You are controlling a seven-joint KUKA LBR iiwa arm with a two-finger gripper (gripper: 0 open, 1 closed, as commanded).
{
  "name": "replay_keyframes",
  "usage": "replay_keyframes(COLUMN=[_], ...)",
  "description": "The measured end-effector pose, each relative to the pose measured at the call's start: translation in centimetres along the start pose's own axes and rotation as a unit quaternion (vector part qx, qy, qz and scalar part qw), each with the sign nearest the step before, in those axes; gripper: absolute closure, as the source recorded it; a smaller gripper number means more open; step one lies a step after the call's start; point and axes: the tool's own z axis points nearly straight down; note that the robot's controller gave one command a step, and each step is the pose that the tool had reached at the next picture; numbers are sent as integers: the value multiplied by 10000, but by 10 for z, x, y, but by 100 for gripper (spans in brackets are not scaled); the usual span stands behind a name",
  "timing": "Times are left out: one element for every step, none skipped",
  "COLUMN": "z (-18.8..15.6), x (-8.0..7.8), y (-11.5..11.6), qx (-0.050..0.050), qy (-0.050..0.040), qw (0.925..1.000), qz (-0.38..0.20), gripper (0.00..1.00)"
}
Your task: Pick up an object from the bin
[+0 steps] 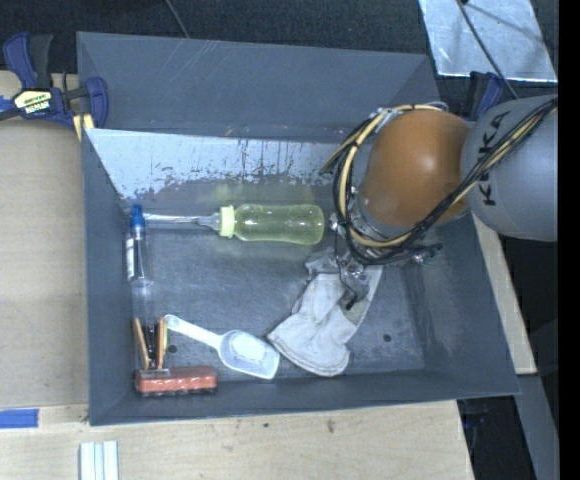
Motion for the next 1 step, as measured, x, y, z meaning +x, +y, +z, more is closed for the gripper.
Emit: replay_keyframes(z=[0], x=[0], y=[0], qx=[0], qy=[0], qw=[10000], qz=[2], gripper=[100])
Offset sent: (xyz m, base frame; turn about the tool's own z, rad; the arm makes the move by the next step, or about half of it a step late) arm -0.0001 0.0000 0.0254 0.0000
